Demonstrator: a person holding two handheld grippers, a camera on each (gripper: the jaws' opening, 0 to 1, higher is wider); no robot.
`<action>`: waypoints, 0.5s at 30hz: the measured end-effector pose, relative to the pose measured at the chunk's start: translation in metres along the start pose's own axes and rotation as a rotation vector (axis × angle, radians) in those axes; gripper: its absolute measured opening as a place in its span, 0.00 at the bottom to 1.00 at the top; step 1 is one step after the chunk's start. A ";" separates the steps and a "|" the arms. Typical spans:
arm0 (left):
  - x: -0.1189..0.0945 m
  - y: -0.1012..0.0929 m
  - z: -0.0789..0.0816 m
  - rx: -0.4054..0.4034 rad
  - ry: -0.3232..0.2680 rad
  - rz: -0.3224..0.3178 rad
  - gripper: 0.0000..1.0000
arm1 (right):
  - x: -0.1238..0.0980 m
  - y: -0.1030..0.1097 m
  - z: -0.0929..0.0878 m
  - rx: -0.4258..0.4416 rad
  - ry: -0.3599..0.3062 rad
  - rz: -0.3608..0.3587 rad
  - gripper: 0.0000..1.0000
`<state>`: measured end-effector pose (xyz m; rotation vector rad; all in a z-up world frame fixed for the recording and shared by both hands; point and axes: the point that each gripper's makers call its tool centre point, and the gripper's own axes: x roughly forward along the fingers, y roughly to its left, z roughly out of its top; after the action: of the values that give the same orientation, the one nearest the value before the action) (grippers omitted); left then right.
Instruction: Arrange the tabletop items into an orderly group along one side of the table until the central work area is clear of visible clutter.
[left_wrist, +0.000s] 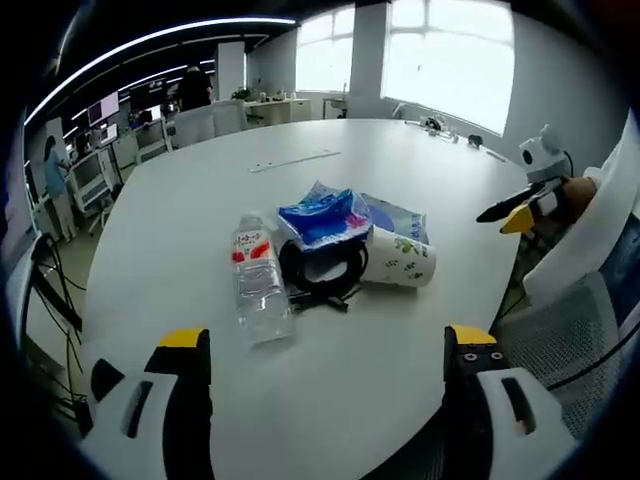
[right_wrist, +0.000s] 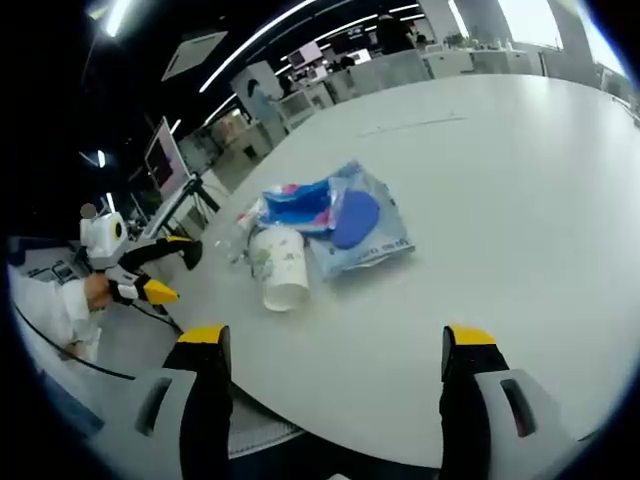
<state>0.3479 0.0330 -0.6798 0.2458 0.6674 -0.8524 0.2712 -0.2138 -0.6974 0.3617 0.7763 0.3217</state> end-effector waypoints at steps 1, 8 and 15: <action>0.000 0.000 0.000 0.000 0.001 0.001 1.00 | 0.000 0.000 0.000 0.000 -0.002 0.000 0.86; 0.000 0.004 0.004 -0.002 -0.004 0.006 0.99 | -0.002 -0.001 0.000 0.002 0.006 0.000 0.86; -0.001 0.006 0.008 -0.003 -0.016 0.017 0.99 | -0.001 -0.002 -0.002 0.005 0.017 0.003 0.85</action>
<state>0.3554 0.0334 -0.6736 0.2415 0.6510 -0.8365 0.2695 -0.2159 -0.6988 0.3652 0.7932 0.3265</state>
